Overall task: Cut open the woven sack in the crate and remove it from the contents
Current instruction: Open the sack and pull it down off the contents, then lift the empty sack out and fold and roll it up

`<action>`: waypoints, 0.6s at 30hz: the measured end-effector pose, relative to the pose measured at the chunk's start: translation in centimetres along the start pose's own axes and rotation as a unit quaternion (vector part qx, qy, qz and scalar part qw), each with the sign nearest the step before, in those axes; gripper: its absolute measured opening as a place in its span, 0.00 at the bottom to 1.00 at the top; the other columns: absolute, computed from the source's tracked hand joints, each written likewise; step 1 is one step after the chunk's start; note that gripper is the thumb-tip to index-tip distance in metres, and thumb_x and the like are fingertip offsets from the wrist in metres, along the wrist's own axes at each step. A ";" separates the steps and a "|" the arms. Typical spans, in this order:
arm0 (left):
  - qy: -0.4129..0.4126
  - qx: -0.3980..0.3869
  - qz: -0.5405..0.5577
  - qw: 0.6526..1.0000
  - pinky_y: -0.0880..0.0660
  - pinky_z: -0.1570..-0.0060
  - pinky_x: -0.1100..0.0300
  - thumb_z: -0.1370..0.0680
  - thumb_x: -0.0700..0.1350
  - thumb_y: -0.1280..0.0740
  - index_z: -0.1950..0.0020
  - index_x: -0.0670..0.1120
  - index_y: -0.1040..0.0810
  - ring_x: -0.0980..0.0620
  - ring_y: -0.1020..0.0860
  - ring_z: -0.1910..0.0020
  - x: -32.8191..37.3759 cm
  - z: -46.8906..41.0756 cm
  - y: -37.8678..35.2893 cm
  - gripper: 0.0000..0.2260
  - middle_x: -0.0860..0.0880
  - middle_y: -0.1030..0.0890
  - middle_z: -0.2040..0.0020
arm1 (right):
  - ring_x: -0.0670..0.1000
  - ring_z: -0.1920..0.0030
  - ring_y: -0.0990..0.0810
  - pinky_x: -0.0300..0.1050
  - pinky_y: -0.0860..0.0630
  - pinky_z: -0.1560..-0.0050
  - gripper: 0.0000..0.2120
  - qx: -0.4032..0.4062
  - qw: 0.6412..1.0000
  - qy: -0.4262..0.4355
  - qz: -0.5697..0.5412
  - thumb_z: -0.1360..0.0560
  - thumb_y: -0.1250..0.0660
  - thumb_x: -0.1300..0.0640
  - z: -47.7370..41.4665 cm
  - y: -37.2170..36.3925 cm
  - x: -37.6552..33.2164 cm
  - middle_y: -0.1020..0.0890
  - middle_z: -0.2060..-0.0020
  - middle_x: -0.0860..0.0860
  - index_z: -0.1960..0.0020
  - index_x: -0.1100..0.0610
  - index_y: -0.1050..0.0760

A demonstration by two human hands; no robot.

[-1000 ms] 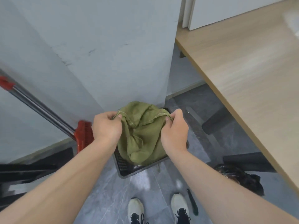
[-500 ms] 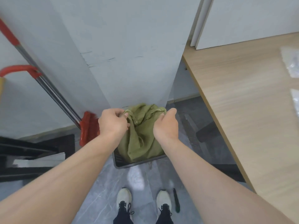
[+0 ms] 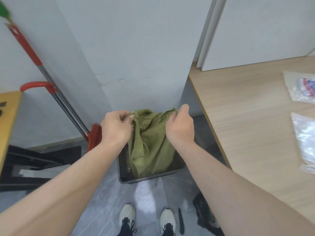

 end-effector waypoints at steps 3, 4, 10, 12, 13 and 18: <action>-0.022 0.007 -0.002 1.000 0.17 0.47 0.45 0.20 0.45 0.29 0.64 0.56 0.18 0.40 0.13 0.56 1.2 0.4 0.0 0.13 0.43 0.13 0.60 | 0.57 0.57 0.22 0.51 0.27 0.61 0.06 0.000 1.000 0.017 -0.002 0.15 0.45 0.55 0.0 1.3 -0.6 0.23 0.57 0.54 0.44 0.58 0.35; -0.033 0.007 -0.004 0.999 0.17 0.47 0.45 0.20 0.47 0.29 0.64 0.57 0.17 0.40 0.14 0.56 1.6 0.4 0.2 0.12 0.45 0.13 0.61 | 0.56 0.59 0.22 0.50 0.28 0.63 0.05 0.007 1.000 0.025 -0.008 0.16 0.44 0.55 0.1 1.8 -0.8 0.23 0.58 0.53 0.45 0.57 0.35; -0.096 0.010 -0.049 0.994 0.21 0.45 0.48 0.19 0.48 0.31 0.51 0.51 0.14 0.42 0.20 0.56 6.0 1.9 2.2 0.06 0.49 0.19 0.64 | 0.53 0.64 0.26 0.48 0.32 0.67 0.06 0.002 0.997 0.068 -0.044 0.21 0.39 0.55 0.2 5.6 -3.3 0.24 0.60 0.51 0.54 0.55 0.34; -0.116 0.009 -0.050 0.992 0.23 0.48 0.50 0.18 0.47 0.31 0.52 0.51 0.14 0.44 0.22 0.59 8.3 2.2 2.8 0.07 0.48 0.20 0.65 | 0.53 0.63 0.26 0.47 0.33 0.67 0.06 0.010 0.995 0.058 -0.080 0.22 0.38 0.54 -0.2 7.2 -4.5 0.24 0.60 0.49 0.54 0.54 0.34; -0.123 0.007 -0.056 0.991 0.24 0.51 0.52 0.18 0.47 0.31 0.53 0.50 0.15 0.45 0.24 0.61 9.6 2.3 2.9 0.07 0.49 0.22 0.66 | 0.52 0.64 0.26 0.47 0.34 0.68 0.07 0.007 0.994 0.050 -0.099 0.23 0.37 0.53 -0.3 8.0 -5.0 0.25 0.60 0.49 0.54 0.53 0.34; -0.153 0.015 -0.054 0.987 0.29 0.60 0.56 0.18 0.47 0.31 0.53 0.52 0.15 0.49 0.28 0.64 13.0 2.7 3.9 0.06 0.50 0.26 0.66 | 0.53 0.65 0.26 0.47 0.30 0.66 0.08 0.050 0.983 0.014 -0.177 0.29 0.33 0.52 0.2 10.4 -5.2 0.23 0.63 0.50 0.59 0.53 0.33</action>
Point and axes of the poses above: each hand's wrist, its own z-axis away from the middle knuckle, its own y-axis out of the back of the hand, x = y × z, the point moved 5 cm from there along -z, towards the middle knuckle
